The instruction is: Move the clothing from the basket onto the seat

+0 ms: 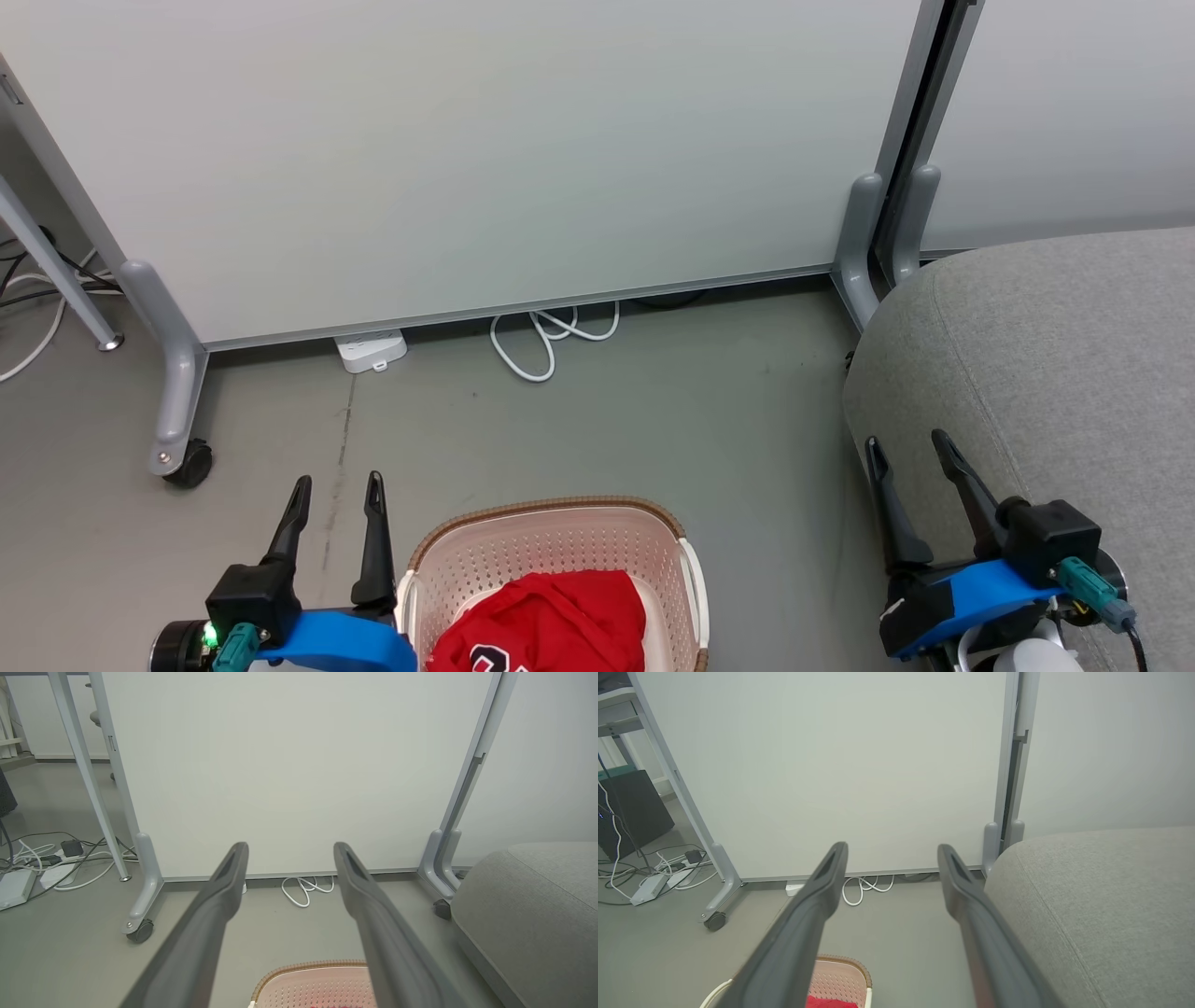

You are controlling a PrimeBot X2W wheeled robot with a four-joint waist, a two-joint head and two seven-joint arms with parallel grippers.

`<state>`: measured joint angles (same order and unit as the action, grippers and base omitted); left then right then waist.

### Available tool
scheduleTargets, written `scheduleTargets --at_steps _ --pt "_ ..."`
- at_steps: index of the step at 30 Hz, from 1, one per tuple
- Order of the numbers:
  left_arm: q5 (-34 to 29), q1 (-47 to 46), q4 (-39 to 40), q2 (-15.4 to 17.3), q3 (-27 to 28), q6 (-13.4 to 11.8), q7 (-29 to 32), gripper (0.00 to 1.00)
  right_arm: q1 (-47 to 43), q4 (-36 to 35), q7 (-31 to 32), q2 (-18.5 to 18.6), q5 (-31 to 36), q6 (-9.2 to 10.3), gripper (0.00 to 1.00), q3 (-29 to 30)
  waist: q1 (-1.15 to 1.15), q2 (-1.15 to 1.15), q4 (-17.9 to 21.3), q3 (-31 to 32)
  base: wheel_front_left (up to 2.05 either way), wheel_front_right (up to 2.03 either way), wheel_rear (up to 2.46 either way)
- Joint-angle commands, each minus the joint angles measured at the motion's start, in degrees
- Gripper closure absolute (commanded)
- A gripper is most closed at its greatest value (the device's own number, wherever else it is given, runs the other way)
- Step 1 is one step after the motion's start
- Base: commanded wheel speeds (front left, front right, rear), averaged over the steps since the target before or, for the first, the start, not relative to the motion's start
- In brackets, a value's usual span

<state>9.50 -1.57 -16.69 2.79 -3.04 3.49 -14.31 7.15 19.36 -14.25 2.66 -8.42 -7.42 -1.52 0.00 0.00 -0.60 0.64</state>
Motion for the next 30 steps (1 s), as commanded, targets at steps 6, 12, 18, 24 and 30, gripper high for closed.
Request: scheduleTargets --at_steps 6,12,18,24,30 --pt "-2.7 -0.2 -0.2 0.2 -0.5 -0.3 -1.0 0.0 0.8 0.3 -0.9 0.4 2.9 -0.08 0.0 -0.3 0.0 0.0 0.1 0.0 0.0 0.0 0.0" --pt "-2.3 -0.1 -0.2 0.2 -0.6 -0.3 -1.0 0.0 0.7 0.3 -0.9 0.4 2.6 -0.08 0.0 -0.2 0.0 0.0 0.1 0.0 0.0 0.0 0.0" --pt "-1.9 0.0 -0.5 0.2 -0.7 -0.2 -1.0 0.0 0.6 0.0 -0.9 0.4 2.3 -0.08 0.0 -0.2 0.0 0.0 0.0 -0.3 0.0 0.0 0.0" --pt "-2.4 -4.5 -5.7 2.2 -2.4 1.5 0.6 0.0 3.8 -1.9 -0.9 0.3 1.0 -0.08 0.0 -2.4 0.0 0.0 2.7 -6.8 0.0 0.0 0.0" --pt "-2.8 -12.7 -10.7 4.9 -4.8 2.9 4.1 0.0 9.6 -5.0 -0.9 0.3 0.2 -0.07 0.0 -4.3 0.0 0.0 7.8 -18.8 0.0 0.0 0.0"
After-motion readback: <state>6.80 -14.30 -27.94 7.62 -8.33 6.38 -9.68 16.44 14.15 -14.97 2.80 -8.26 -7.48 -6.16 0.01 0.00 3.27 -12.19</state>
